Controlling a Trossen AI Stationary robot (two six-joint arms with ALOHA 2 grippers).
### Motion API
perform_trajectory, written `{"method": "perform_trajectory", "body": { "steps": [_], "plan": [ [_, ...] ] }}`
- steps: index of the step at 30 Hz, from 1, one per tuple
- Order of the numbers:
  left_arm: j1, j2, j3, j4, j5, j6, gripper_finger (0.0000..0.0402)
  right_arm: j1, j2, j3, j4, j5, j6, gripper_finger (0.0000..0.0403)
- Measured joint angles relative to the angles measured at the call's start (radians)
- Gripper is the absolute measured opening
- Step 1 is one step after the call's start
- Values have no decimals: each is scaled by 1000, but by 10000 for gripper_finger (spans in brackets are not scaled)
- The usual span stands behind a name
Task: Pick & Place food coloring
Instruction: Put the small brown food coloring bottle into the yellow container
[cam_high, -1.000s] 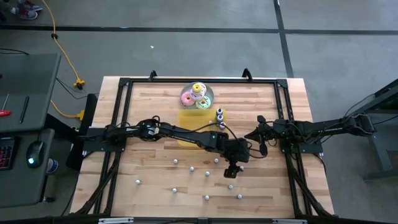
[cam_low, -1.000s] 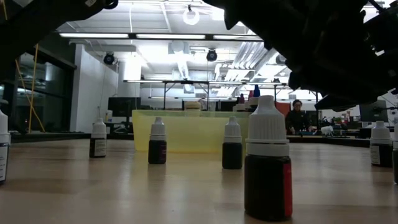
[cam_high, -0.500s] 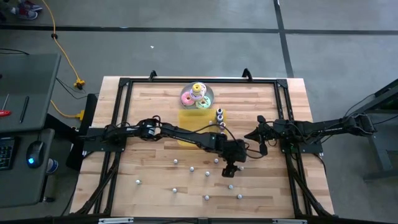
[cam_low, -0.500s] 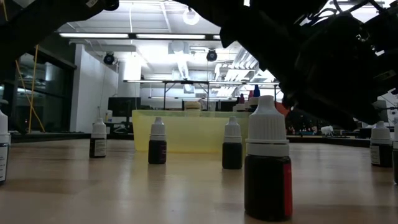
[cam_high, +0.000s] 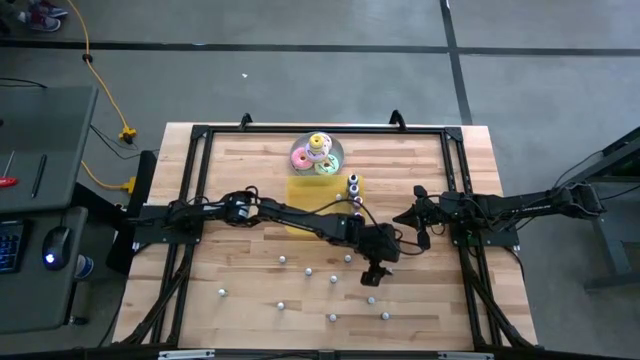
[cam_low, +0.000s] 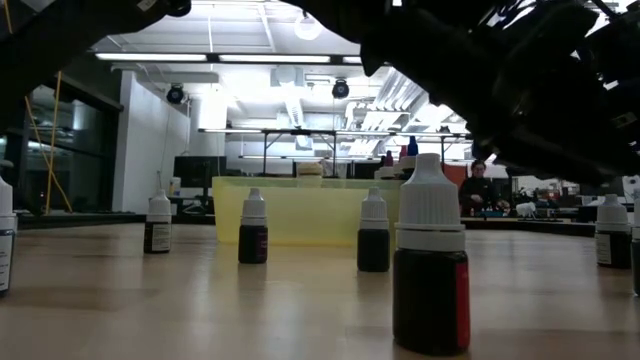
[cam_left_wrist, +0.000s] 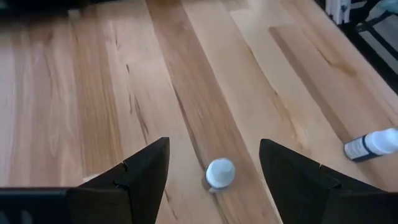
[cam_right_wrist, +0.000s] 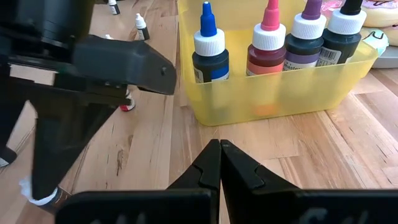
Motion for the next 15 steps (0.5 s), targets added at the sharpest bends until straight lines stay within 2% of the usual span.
{"method": "perform_trajectory", "body": {
  "steps": [5, 10, 15],
  "plan": [
    [-3, -1, -8, 16, 1, 2, 246, 0, 0, 0, 0, 0, 0, 0],
    [-5, -2, -96, 84, 0, -1, 246, 0, 0, 0, 0, 0, 0, 0],
    [-9, -3, -99, 101, -1, -1, 246, 0, 0, 0, 0, 0, 0, 0]
  ]
}}
